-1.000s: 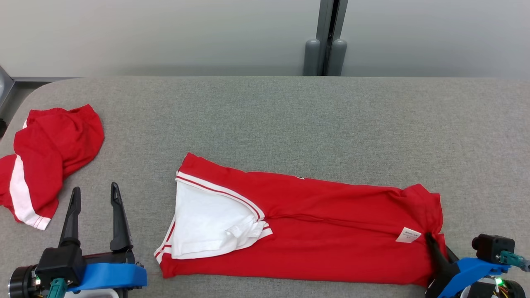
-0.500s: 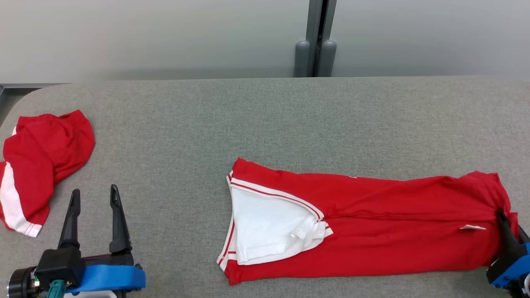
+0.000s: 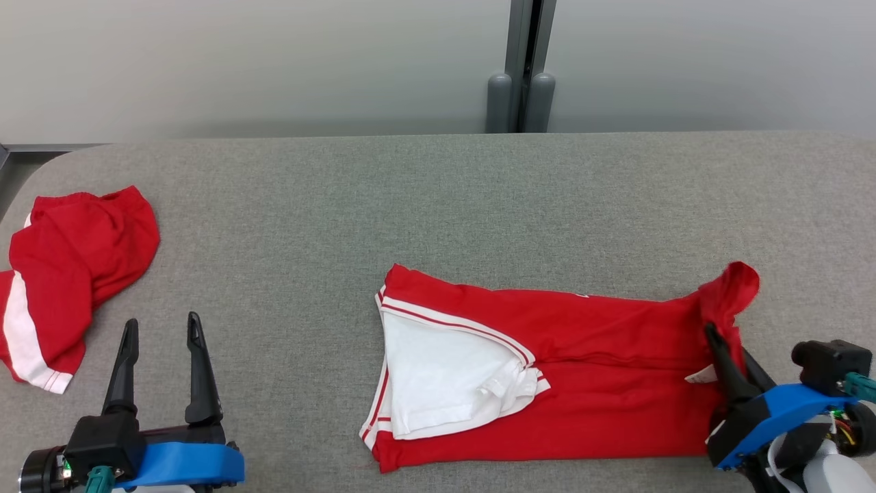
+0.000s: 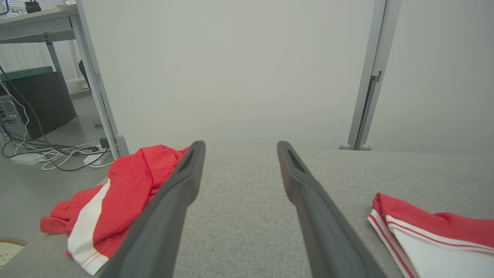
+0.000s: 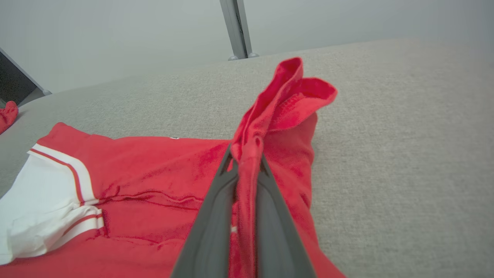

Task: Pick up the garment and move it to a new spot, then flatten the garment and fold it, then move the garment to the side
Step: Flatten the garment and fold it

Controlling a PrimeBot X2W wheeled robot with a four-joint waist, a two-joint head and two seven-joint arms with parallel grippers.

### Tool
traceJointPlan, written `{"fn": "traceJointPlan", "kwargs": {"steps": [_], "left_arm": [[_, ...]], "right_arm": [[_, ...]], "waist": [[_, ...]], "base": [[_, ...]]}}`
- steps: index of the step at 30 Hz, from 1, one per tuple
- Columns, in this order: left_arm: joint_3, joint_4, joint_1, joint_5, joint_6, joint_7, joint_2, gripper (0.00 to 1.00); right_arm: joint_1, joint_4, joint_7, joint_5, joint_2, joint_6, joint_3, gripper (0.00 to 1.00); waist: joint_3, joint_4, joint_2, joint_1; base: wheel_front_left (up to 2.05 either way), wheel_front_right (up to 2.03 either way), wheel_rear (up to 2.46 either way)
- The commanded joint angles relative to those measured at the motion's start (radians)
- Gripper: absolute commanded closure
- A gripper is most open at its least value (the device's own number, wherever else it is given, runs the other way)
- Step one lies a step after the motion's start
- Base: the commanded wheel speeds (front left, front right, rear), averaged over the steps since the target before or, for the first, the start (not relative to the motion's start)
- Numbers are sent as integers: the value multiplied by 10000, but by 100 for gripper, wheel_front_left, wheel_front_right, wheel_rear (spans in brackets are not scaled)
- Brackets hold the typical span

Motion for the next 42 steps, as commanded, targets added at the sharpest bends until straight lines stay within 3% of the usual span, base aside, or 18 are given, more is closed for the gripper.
{"fn": "traceJointPlan", "kwargs": {"steps": [1, 8, 17, 26, 36, 37, 38, 42], "left_arm": [[58, -9, 87, 85, -59, -41, -7, 0], [29, 109, -93, 128, -142, -42, -53, 0], [-151, 241, -335, 138, -222, -42, -104, 0], [-419, 346, -613, 67, -218, -42, -125, 0], [-663, 548, -944, -86, -184, -42, -137, 0], [-668, 566, -951, -109, -178, -42, -137, 0], [-668, 576, -964, -106, -169, -42, -136, 0], [-645, 597, -943, -178, -110, -42, -139, 0]], "right_arm": [[82, -234, 46, -20, 72, -3, 187, 100], [-388, -976, 321, 124, 601, -1, 1639, 100], [-1158, -814, 299, 285, 1163, -1, 3565, 100], [-2336, 152, -131, 549, 1625, -1, 4928, 100], [-3175, 1760, -721, 899, 1811, -1, 5566, 100], [-3241, 1913, -815, 903, 1819, -1, 5599, 47], [-3275, 2046, -883, 982, 1827, -1, 5650, 3], [-3455, 2392, -1383, 1187, 1829, -1, 5684, 0]], "waist": [[5, 22, -1, -1], [70, 202, -1, -1], [159, 612, -1, -1], [421, 1064, -1, -1], [658, 1492, -1, -1], [667, 1502, -1, -1], [674, 1504, -1, -1], [645, 1372, -1, -1]], "base": [[0, 0, 0], [0, 0, 0], [0, 0, 0], [0, 0, 0], [0, 0, 0], [0, 0, 0], [0, 0, 0], [0, 0, 0]]}}
